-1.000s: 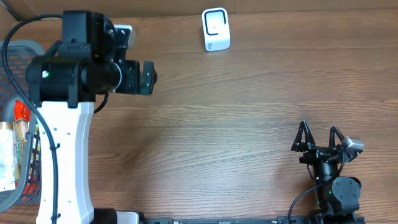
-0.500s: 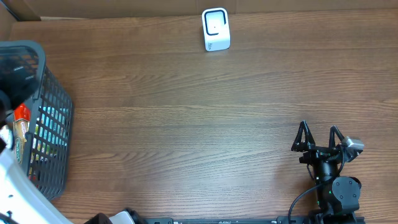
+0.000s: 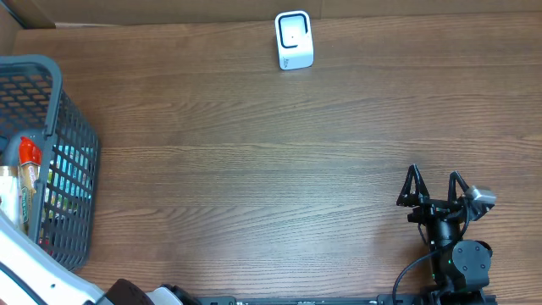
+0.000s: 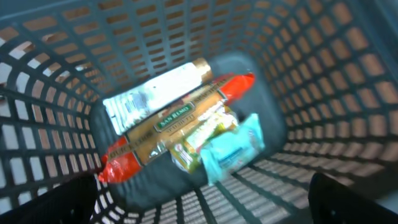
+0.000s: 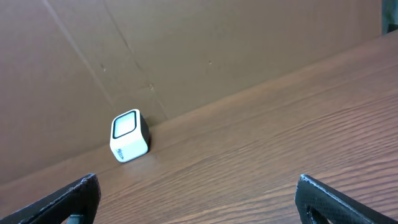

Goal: Scan the item barcode
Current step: 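Move the left gripper over the basket and reach down inside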

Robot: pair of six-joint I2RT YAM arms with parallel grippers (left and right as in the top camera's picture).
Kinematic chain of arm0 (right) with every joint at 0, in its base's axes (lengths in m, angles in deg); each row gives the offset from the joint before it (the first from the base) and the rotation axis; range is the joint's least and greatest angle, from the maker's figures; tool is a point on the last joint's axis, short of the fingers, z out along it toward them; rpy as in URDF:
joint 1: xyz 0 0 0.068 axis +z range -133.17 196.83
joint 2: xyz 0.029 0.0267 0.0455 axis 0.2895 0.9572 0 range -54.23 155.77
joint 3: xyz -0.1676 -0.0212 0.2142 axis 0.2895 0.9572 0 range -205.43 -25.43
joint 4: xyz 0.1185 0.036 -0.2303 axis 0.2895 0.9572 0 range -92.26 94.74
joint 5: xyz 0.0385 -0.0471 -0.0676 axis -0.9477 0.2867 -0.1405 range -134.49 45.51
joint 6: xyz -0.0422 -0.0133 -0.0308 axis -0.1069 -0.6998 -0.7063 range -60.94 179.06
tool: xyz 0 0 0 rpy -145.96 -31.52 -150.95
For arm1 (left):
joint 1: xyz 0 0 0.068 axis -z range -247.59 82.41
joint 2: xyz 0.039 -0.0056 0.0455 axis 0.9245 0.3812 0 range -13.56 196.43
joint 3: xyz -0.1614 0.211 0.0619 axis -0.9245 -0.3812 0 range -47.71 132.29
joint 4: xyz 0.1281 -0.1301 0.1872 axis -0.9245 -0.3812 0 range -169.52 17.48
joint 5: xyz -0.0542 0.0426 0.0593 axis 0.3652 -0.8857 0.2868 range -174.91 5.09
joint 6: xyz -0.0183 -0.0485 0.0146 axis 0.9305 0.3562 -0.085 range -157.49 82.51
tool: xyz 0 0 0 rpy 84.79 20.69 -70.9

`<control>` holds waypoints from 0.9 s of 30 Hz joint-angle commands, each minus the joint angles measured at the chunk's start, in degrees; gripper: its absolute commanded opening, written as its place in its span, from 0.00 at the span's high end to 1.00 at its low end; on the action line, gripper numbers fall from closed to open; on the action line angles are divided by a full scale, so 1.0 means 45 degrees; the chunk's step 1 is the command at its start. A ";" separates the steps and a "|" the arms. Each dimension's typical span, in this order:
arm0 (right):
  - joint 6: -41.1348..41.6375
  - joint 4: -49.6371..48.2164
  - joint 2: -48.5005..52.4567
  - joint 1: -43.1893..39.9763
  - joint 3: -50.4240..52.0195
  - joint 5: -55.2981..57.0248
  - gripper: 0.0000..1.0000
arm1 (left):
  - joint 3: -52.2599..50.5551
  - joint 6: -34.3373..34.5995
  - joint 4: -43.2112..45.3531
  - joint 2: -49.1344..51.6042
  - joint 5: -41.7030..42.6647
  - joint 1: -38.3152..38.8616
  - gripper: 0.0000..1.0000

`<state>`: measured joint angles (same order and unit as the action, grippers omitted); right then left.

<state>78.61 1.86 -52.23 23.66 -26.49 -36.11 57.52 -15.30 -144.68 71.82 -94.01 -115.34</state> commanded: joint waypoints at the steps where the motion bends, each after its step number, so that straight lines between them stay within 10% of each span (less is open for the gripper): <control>1: 0.0068 -0.0039 -0.0019 0.0073 0.0131 0.0131 0.00 | -0.1117 -0.0889 0.0500 0.0379 -0.0704 -0.0078 0.00; 21: 0.0068 -0.0039 -0.0019 0.0073 0.0131 0.0131 0.00 | -0.5969 -0.6275 0.5187 0.2681 -0.1627 -0.1025 0.01; 27: 0.0068 -0.0039 -0.0019 0.0073 0.0131 0.0131 0.00 | -0.5969 -0.7252 0.5547 0.3526 0.0709 -0.1554 0.03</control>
<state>78.57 1.90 -52.23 23.68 -26.49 -36.13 31.29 -42.73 -120.44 86.79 -98.23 -121.50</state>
